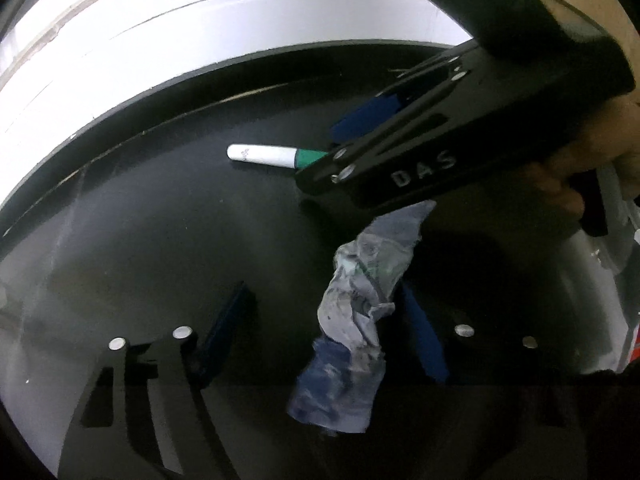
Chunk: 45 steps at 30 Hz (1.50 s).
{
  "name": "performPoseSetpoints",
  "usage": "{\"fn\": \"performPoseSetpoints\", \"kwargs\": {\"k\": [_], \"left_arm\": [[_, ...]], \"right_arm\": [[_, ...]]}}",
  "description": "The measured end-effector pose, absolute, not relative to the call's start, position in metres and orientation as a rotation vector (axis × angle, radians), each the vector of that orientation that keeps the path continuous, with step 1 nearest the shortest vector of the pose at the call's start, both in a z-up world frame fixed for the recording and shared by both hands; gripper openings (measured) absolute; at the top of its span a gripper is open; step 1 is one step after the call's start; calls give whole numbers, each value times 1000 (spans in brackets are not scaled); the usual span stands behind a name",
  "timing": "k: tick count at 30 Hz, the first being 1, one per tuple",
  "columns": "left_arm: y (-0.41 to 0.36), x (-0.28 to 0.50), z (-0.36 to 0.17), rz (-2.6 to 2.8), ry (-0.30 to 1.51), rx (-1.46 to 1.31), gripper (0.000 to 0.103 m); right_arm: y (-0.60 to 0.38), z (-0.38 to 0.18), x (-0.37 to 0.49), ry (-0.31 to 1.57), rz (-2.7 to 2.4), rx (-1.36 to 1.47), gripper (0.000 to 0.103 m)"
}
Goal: Collect trash
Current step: 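Grasp the crumpled tissue with the left tool while the right tool grasps the green-capped marker, then carry the tissue and marker to the floor bin and release both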
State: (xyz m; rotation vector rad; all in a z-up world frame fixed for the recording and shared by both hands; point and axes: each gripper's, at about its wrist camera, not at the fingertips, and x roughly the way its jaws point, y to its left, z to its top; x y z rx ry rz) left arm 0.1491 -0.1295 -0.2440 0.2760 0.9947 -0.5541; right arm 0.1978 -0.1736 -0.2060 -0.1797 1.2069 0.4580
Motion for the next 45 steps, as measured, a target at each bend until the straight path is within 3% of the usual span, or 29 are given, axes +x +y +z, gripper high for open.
{"fn": "performPoseSetpoints", "kwargs": {"k": [1,5,7,18,26,36,45], "left_arm": [[-129,151,-243,-558,992,273,62],[-135,154,-240,-564,995,302,34],[-137,158,-239,-553,1017,297,28],[-124,157,-223,-501,1021,246,26],[-95,131,-182,-406,976,203,26],[-22,66,-123,-179,934,48,26],[60,11,-103,50,931,-55,26]], "right_arm": [[-173,-206,200,1201,461,-184,46],[-173,-207,204,1200,483,-183,14],[-176,-207,205,1206,484,-169,14],[-182,-185,198,1191,449,-149,14],[-170,-126,177,1109,435,-132,14],[-126,-56,120,1021,512,-125,14],[-36,-40,70,1018,662,-176,14]]}}
